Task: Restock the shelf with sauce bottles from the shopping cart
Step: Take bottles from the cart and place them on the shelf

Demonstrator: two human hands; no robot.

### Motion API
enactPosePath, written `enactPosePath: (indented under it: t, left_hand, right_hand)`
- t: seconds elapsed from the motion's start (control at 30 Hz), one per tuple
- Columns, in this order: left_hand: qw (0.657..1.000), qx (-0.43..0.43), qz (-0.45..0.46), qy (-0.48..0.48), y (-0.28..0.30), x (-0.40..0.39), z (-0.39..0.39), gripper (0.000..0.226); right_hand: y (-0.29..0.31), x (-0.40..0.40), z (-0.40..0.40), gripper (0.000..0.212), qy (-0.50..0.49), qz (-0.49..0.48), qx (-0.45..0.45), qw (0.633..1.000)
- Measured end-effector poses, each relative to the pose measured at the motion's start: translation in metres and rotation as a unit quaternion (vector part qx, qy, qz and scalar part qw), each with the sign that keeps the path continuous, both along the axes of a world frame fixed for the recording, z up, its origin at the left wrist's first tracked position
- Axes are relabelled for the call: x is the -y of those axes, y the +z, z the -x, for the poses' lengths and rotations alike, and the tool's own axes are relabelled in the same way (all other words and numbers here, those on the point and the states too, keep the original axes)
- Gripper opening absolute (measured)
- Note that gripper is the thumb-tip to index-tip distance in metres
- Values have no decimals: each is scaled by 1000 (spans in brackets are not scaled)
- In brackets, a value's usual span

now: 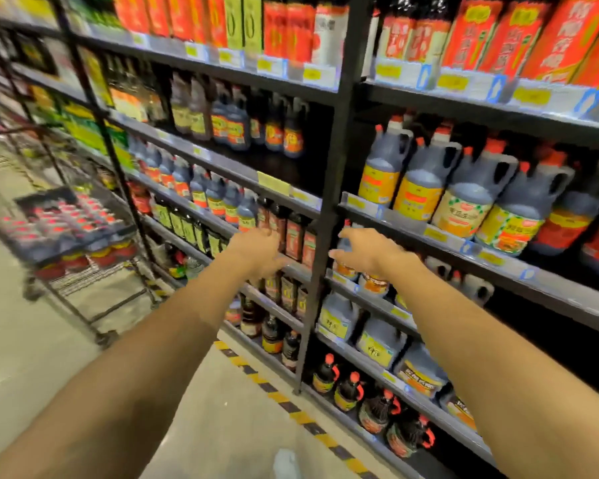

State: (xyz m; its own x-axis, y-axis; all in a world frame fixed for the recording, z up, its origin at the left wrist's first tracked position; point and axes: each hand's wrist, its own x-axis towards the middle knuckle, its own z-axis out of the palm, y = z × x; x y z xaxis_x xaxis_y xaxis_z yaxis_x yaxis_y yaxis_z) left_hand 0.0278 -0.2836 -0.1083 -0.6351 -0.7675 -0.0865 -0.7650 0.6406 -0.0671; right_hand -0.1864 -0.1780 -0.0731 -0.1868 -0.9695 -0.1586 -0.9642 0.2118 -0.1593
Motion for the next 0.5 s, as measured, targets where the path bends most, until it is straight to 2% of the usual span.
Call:
enactPosePath:
  t: [0.13, 0.23, 0.5]
  left_hand:
    - [995, 13, -22, 95, -18, 54, -73, 67]
    - [986, 22, -36, 164, -23, 95, -122, 67]
    - [938, 15, -41, 343, -27, 218, -235, 63]
  right_hand:
    - [-21, 99, -53, 63, 89, -16, -8, 996]
    - [-34, 176, -92, 56, 152, -19, -3, 988]
    - [-50, 366, -207, 66, 279, -36, 35, 959]
